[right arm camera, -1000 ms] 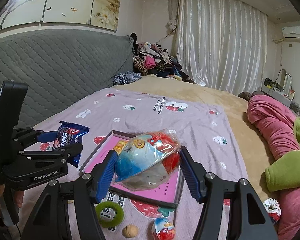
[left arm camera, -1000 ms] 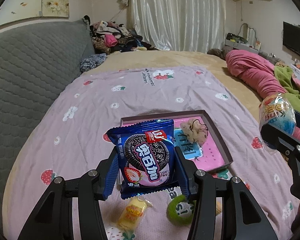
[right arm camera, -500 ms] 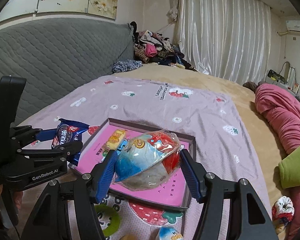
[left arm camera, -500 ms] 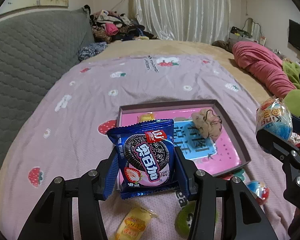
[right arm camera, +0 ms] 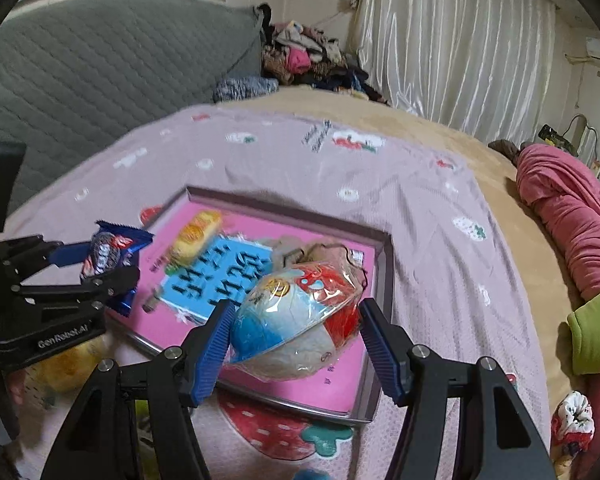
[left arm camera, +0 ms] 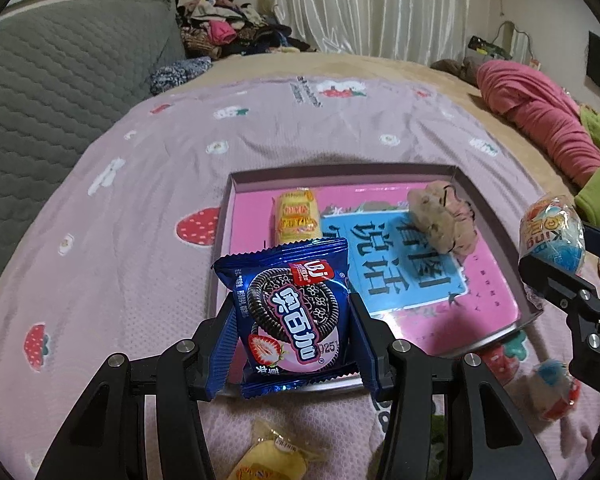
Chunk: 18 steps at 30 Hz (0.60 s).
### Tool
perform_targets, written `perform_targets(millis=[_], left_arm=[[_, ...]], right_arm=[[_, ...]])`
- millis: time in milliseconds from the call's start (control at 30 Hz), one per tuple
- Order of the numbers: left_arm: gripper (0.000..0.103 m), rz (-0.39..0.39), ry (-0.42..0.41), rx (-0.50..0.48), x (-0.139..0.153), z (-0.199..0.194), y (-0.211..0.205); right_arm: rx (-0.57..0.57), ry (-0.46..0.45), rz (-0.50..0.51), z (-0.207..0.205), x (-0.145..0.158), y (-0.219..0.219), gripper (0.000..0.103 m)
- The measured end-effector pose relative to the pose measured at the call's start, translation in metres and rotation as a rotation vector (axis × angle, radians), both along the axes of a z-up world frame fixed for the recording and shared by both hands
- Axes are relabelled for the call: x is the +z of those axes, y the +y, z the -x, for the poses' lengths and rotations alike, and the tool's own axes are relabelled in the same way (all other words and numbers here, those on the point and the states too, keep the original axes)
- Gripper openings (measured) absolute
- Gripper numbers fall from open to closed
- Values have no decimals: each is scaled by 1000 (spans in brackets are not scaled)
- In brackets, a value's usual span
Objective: Organize objects
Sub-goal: 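Lower Oreo packet into tray with left tool while right tool lowers egg ball there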
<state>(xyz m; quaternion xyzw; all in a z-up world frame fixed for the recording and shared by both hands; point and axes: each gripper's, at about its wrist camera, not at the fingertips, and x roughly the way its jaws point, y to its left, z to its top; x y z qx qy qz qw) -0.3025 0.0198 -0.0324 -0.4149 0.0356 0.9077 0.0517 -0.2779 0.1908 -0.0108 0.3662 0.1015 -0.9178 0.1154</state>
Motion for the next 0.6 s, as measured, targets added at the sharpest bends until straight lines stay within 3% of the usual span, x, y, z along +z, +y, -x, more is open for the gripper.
perform_targets(millis=[600], left_arm=[[53, 15, -121, -11, -33, 27, 3]], right_arm=[[14, -189, -89, 42, -44, -2, 64]])
